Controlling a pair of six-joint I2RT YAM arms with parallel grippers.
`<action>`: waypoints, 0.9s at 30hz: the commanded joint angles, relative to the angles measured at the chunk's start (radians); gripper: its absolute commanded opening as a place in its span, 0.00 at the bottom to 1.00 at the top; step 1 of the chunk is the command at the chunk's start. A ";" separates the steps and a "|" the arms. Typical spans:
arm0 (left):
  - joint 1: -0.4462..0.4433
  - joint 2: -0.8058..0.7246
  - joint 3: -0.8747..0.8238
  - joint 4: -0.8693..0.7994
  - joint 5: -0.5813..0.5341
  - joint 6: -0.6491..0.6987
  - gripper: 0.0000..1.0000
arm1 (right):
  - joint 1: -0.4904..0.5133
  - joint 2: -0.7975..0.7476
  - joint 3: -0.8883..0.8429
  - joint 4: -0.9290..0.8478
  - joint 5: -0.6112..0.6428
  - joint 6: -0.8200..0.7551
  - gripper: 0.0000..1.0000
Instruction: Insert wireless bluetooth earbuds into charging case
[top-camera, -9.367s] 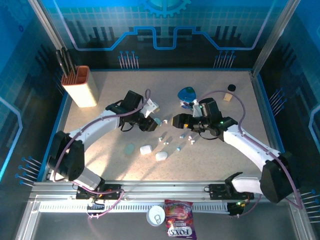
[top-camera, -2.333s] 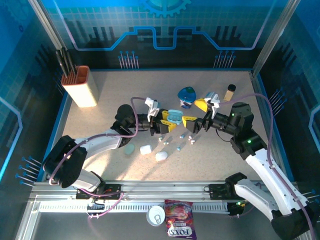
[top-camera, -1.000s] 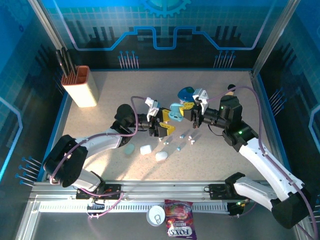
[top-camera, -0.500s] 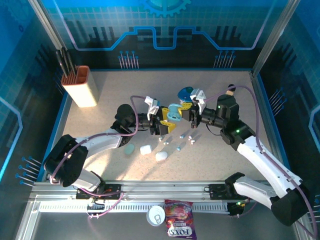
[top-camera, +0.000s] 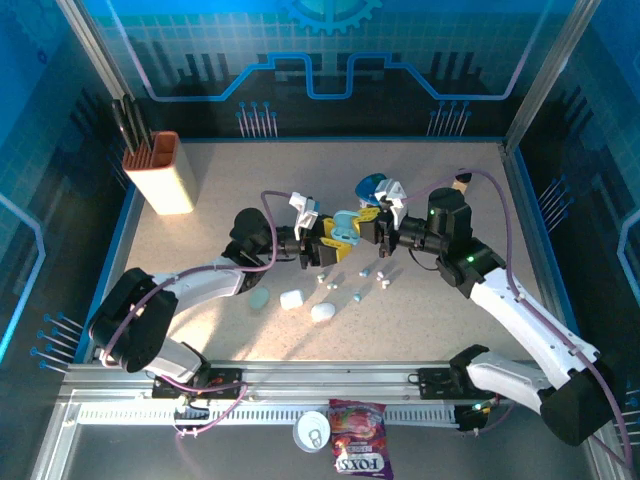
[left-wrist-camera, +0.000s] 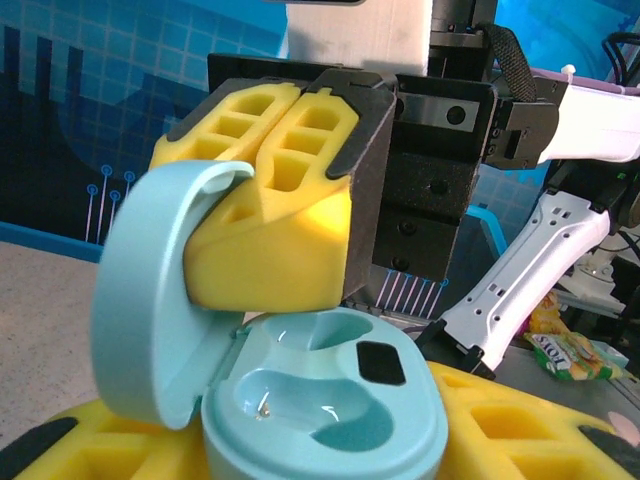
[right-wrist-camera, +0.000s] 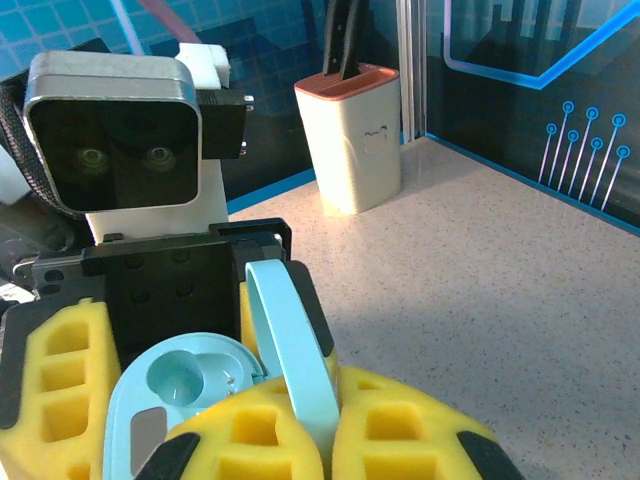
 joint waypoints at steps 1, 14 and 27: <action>0.001 0.008 0.005 0.028 0.014 -0.005 0.40 | 0.013 -0.002 0.021 -0.002 -0.012 -0.019 0.00; 0.027 0.020 -0.044 0.090 -0.049 0.021 0.38 | 0.010 -0.141 -0.043 0.096 0.002 0.122 0.76; 0.095 -0.029 -0.034 0.098 -0.067 0.063 0.38 | -0.136 -0.243 -0.210 -0.148 0.258 0.518 0.78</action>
